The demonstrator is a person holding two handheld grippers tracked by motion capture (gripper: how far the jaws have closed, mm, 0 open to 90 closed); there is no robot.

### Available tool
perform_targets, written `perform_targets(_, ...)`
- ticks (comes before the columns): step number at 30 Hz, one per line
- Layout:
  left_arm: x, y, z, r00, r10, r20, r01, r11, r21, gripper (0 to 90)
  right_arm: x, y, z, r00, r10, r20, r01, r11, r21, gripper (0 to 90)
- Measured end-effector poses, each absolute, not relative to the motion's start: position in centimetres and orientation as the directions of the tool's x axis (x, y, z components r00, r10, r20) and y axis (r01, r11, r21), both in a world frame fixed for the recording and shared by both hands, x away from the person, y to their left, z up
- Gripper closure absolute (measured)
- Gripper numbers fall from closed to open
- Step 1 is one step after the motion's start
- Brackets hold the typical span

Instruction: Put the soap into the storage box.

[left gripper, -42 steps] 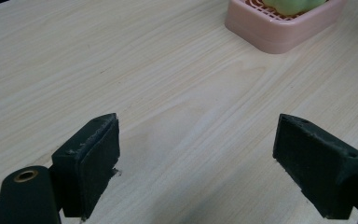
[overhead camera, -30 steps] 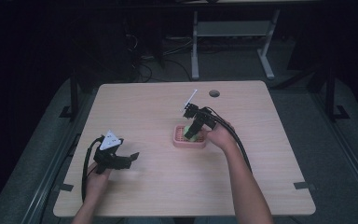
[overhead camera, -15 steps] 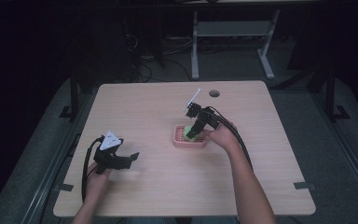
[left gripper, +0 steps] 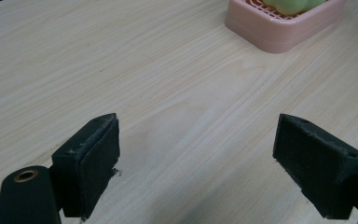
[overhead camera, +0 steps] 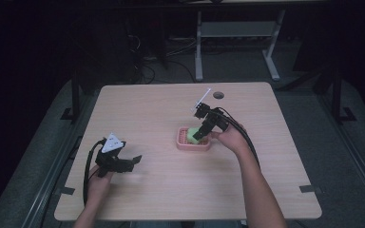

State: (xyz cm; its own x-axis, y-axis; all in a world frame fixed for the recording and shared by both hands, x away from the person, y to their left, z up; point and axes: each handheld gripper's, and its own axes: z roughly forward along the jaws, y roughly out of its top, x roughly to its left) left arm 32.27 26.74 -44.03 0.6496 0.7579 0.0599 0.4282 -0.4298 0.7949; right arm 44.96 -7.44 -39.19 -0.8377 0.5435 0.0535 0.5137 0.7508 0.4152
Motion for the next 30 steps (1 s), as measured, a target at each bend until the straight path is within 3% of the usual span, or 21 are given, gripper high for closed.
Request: perform_targets(30,32.3,26.8,-44.1,0.649,0.759,0.057,0.431,-0.429,0.794,14.4,43.7,-10.2,-37.4,-0.825,0.563,0.052,0.523,0.724,0.45,25.9)
